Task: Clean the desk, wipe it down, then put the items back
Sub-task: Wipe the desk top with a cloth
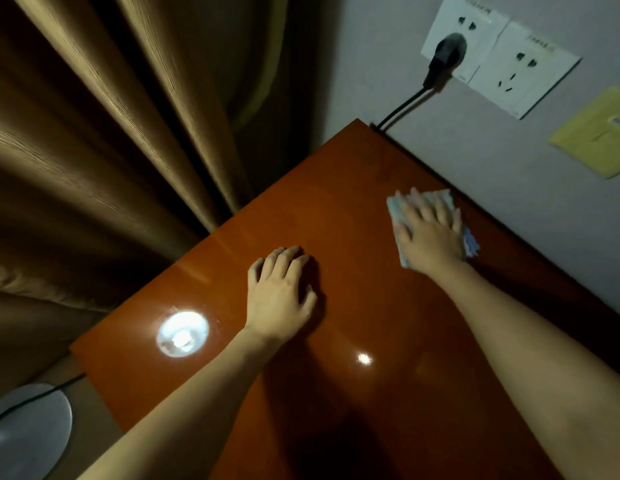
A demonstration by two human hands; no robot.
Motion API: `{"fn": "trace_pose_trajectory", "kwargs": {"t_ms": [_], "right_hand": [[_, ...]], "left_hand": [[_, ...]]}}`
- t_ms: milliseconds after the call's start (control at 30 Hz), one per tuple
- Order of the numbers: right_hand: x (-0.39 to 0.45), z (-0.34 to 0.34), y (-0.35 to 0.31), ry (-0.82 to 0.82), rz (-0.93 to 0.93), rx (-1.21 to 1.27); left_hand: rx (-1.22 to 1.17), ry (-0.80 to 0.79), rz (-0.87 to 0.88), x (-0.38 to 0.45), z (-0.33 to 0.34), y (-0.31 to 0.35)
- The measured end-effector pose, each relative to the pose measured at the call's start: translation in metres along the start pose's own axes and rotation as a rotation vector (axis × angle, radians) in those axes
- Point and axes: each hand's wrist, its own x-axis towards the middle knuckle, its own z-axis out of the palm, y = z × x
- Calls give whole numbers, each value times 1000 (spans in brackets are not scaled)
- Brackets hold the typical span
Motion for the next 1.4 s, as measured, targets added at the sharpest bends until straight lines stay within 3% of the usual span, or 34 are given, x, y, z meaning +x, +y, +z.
{"fn": "trace_pose_trajectory", "kwargs": {"t_ms": [100,267,367,433,567,667,733,933,1100,1167,1267,1400], "right_hand": [[40,-3,-48,3,138,100],[28,0,-98,-19,-223,6],[-16,7,-62,-44,-432,-59],[-40,12,-22,-57,-465,-65],[-27,4,40,-44,-198,-53],[16,-1,36,29,80,25],[42,-5,15,24,162,106],[22,-3,-39,-10,-184,3],[-51,13,17,-49,-360,-78],[-61,13,55,-39,-297,-48],[-53,9,93,-16,-51,-46],[-14,1,74,20,300,97]], "left_hand": [[24,-4,23,0,0,-3],[68,-22,19,4,2,1],[81,-10,36,11,4,10],[66,-5,47,18,7,19],[13,-30,98,26,17,41],[5,-35,153,22,22,52],[9,-42,169,18,25,55],[55,-64,173,12,22,54],[46,-68,146,7,20,63],[24,-69,152,3,22,68],[7,-48,162,-4,26,71],[4,-59,176,-16,29,68]]}}
